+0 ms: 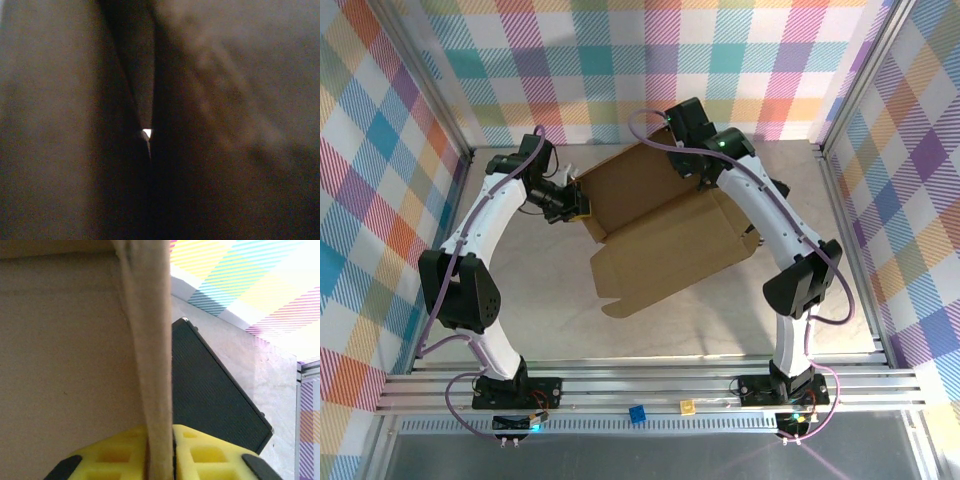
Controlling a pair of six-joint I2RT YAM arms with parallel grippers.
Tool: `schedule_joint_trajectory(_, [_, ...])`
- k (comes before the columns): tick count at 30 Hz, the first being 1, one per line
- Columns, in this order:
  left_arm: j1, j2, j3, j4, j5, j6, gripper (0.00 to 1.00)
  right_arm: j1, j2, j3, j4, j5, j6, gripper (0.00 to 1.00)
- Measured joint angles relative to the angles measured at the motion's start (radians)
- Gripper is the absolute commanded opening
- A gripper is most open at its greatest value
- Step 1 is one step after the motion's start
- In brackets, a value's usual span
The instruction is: Fold the paper box
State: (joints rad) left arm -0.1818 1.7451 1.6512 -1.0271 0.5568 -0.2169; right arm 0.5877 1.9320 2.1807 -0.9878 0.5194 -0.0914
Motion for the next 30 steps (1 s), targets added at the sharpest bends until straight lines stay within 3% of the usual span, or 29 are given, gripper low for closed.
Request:
schedule_joint_trajectory(10, [0.0,0.0,0.001,0.001,0.006,0.0,0.0,-0.058,0.026,0.002,0.0,-0.118,0.0,0.26])
schedule_joint_trajectory(13, [0.0,0.0,0.001,0.0,0.006,0.0,0.0,-0.063,0.03,0.008,0.0,-0.132,-0.002,0.12])
schedule_joint_trajectory(18, [0.0,0.0,0.002,0.0,0.001,0.0,0.0,-0.069,0.039,0.018,-0.001,-0.116,-0.005,0.0])
schedule_joint_trajectory(23, [-0.006,0.0,0.013,-0.004,-0.01,-0.007,0.0,-0.056,0.042,0.021,-0.001,-0.047,-0.012,0.0])
schedule_joint_trajectory(30, [-0.034,0.0,0.062,-0.044,-0.114,-0.082,0.0,-0.011,0.06,0.023,0.001,0.121,-0.018,0.0])
